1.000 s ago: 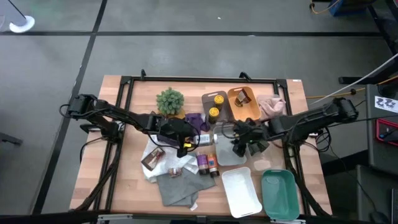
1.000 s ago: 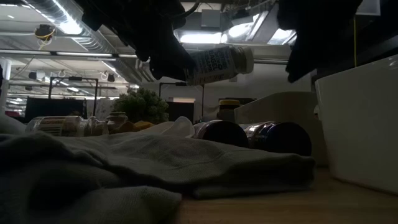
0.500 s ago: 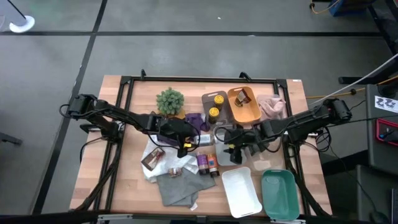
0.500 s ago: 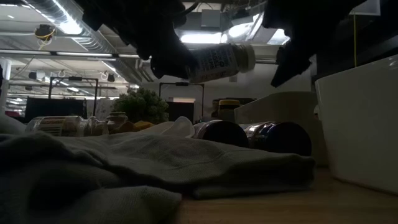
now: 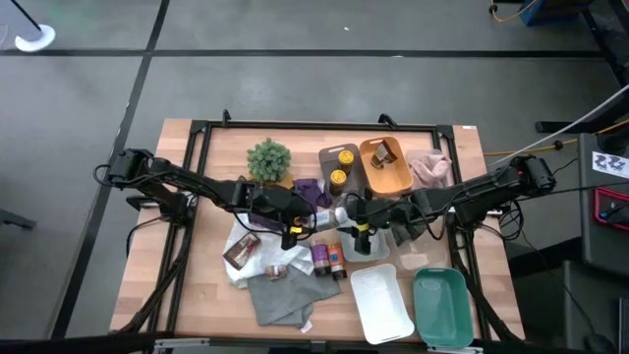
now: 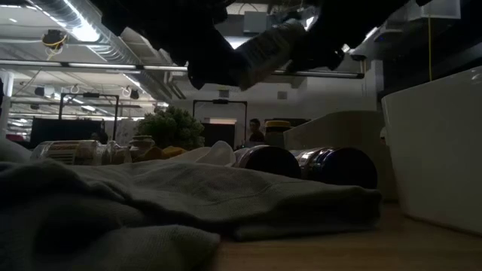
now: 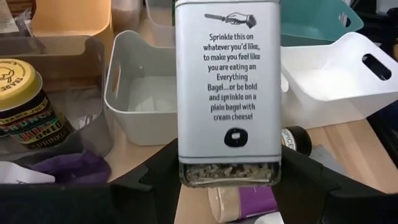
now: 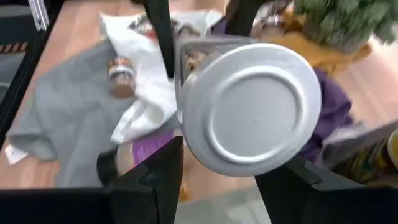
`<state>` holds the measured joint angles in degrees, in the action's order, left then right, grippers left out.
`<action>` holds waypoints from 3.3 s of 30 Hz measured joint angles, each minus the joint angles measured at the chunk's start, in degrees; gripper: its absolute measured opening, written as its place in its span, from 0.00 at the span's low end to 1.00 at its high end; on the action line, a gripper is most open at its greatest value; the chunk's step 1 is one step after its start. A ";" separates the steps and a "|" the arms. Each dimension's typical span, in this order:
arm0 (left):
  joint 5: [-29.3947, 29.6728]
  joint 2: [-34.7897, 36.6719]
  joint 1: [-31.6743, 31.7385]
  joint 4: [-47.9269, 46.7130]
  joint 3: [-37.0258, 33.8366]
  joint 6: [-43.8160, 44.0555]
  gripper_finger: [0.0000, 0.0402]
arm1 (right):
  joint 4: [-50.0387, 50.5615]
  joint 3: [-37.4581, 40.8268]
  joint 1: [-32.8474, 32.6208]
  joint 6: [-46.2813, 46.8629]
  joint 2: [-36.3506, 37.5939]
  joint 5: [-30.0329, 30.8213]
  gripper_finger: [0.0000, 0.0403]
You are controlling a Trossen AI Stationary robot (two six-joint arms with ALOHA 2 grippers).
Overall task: Sort spices by type
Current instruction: Put the white seasoning bottle into the gray bin
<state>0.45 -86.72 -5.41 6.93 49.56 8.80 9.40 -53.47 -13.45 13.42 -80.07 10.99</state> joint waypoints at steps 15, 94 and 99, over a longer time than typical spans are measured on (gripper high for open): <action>0.19 0.00 0.02 2.16 0.00 -0.10 0.48 | -8.88 -0.10 0.00 -1.98 0.00 2.07 0.46; 0.32 0.00 0.04 3.08 0.04 -5.99 0.48 | -17.63 -0.11 4.15 -6.96 -2.37 -6.81 0.72; 0.35 0.00 0.04 3.05 0.04 -5.93 0.48 | -22.38 -0.11 4.15 -7.95 -2.37 -4.74 0.72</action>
<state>0.81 -86.72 -5.37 9.98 49.60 2.87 -12.98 -53.58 -9.30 5.47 -82.44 6.24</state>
